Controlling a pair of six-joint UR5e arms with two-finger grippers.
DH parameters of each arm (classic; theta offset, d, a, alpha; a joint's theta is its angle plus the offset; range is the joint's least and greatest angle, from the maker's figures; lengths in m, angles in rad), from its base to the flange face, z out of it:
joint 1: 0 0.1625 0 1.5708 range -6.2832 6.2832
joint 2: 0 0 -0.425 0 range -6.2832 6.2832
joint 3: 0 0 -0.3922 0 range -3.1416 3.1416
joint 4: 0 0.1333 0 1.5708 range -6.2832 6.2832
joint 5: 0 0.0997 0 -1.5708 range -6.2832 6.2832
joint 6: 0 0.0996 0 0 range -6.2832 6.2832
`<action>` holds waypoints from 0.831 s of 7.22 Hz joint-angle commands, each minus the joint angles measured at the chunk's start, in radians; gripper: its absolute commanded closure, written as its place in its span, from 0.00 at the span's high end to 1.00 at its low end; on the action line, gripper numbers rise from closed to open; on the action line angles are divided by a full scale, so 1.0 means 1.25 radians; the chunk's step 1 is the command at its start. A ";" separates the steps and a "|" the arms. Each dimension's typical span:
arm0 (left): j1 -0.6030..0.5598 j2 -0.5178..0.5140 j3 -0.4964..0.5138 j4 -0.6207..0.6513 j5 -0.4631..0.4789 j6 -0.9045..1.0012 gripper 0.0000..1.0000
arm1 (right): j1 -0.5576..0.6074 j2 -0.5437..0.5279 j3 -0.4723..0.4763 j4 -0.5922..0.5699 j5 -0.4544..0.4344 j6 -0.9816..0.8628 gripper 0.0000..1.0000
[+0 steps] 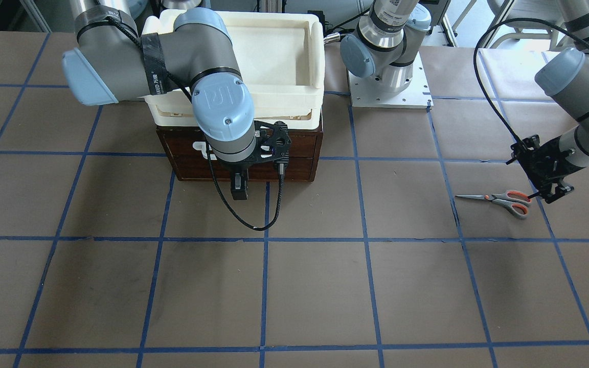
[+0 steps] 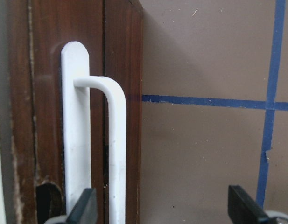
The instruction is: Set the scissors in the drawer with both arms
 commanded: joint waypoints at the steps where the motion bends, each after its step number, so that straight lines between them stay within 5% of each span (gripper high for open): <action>1: 0.005 -0.029 -0.071 0.165 0.008 0.116 0.99 | -0.010 0.003 -0.004 0.022 -0.019 -0.004 0.98; 6: 0.024 -0.085 -0.072 0.172 -0.057 0.274 0.98 | -0.010 0.031 -0.006 0.032 -0.013 -0.004 1.00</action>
